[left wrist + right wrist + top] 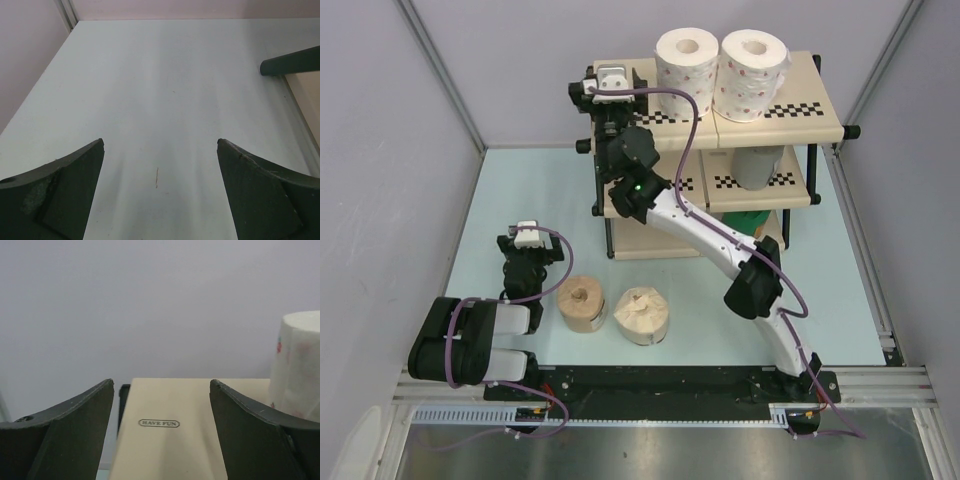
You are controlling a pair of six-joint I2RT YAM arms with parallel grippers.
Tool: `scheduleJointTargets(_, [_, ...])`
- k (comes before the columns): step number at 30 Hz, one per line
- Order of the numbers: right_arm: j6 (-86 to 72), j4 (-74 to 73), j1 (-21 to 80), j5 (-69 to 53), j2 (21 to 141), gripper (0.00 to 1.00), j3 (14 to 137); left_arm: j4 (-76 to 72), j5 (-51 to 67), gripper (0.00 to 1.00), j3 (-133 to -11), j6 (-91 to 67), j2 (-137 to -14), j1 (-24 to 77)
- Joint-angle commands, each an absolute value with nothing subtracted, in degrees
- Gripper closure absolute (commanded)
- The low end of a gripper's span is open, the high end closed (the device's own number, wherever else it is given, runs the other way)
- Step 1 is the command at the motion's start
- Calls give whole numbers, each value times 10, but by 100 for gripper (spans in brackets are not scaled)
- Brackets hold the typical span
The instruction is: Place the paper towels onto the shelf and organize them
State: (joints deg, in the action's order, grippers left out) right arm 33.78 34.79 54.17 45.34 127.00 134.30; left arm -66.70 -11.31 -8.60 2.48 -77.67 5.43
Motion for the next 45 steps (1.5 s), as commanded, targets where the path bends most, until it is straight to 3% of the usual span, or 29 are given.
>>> scheduleJointTargets(1, [303,342,569,386,1203,17,1343,-688,-101,0,-93,21,-768,52])
scheduleJointTargets(8, [206,254,601,311,1105,14,1289,-688,-101,0,-93,22,-768,52])
scheduleJointTargets(10, [145,175,592,236,1038,14,1242,-688,-101,0,-93,21,-768,52])
scheduleJointTargets(15, [3,92,580,88,884,14,1082,-689,-101,0,-93,22,-768,52])
scheduleJointTargets(19, [-19,74,627,84,734,13,893,-688,-101,0,-93,21,-769,51])
scheduleJointTargets(22, [-38,22,673,86,673,13,826,-688,-101,0,-93,21,-768,52])
scheduleJointTargets(27, [-48,-109,776,233,645,13,767,-689,-101,0,-93,22,-769,52])
scheduleJointTargets(32, [-231,-184,824,477,642,14,675,-689,-101,0,-93,21,-769,52])
scheduleJointTargets(35, [-366,-229,840,546,642,14,615,-689,-101,0,-93,22,-769,52])
scheduleJointTargets(38, [-450,-254,840,569,647,14,577,-689,-101,0,-93,21,-768,52])
scheduleJointTargets(45, [-474,-235,810,534,691,14,557,-688,-102,0,-93,22,-769,52])
